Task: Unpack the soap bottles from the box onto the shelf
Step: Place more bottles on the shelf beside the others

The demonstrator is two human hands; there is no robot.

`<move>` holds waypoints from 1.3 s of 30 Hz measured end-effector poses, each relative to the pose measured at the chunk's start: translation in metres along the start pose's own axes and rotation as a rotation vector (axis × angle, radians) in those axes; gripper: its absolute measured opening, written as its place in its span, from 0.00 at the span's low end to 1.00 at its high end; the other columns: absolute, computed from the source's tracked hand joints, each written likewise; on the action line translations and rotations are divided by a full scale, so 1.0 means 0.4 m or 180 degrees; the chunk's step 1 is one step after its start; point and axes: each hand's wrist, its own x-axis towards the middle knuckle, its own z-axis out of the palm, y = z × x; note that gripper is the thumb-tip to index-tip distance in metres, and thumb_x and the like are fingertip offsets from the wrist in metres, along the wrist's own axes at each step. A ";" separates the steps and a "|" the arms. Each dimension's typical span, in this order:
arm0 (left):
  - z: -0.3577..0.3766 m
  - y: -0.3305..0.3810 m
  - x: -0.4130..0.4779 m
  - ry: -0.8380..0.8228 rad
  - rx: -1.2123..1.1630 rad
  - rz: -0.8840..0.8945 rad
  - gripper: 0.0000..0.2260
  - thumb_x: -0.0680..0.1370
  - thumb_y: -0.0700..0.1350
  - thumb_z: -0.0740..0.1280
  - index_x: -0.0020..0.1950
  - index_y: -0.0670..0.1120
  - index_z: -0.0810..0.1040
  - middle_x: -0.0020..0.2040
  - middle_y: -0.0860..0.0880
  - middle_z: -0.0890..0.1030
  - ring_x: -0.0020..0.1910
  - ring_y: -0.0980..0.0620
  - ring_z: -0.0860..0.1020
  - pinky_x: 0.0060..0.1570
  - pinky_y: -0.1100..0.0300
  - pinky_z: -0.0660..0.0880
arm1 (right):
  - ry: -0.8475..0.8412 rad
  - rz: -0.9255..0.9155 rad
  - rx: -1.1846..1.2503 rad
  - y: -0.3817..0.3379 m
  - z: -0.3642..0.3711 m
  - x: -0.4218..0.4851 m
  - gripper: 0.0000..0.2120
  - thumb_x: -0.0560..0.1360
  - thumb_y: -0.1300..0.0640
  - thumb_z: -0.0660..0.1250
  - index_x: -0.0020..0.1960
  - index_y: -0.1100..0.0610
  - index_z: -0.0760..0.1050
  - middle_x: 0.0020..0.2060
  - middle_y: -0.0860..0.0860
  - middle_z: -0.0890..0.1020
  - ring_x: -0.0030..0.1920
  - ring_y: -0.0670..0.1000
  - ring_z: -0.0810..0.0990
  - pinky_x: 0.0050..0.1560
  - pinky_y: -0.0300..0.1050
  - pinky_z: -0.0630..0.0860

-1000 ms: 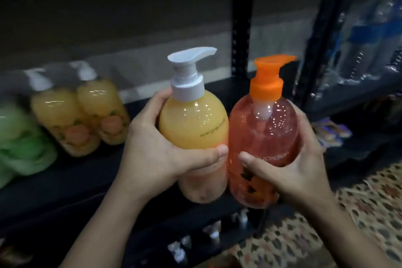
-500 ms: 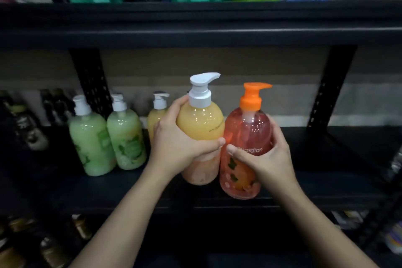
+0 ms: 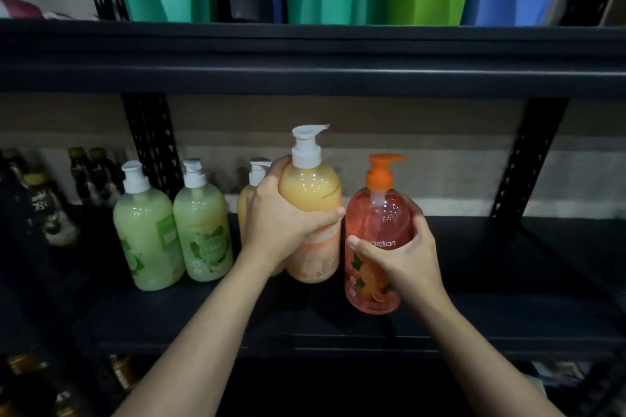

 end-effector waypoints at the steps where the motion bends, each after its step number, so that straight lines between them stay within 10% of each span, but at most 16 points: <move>1: 0.004 -0.007 0.004 -0.0012 0.0038 -0.0006 0.42 0.50 0.66 0.78 0.63 0.62 0.71 0.53 0.60 0.79 0.57 0.50 0.77 0.55 0.49 0.78 | 0.0015 -0.0005 0.0005 0.002 0.000 0.002 0.41 0.56 0.52 0.85 0.63 0.37 0.69 0.57 0.41 0.79 0.57 0.41 0.80 0.57 0.43 0.78; 39: 0.045 -0.168 -0.022 -0.0230 0.0593 -0.0135 0.42 0.54 0.61 0.81 0.66 0.58 0.71 0.61 0.53 0.75 0.58 0.53 0.76 0.55 0.58 0.75 | 0.0071 0.0077 -0.0076 0.028 -0.030 0.002 0.44 0.57 0.50 0.84 0.68 0.42 0.67 0.59 0.40 0.77 0.58 0.39 0.77 0.52 0.33 0.73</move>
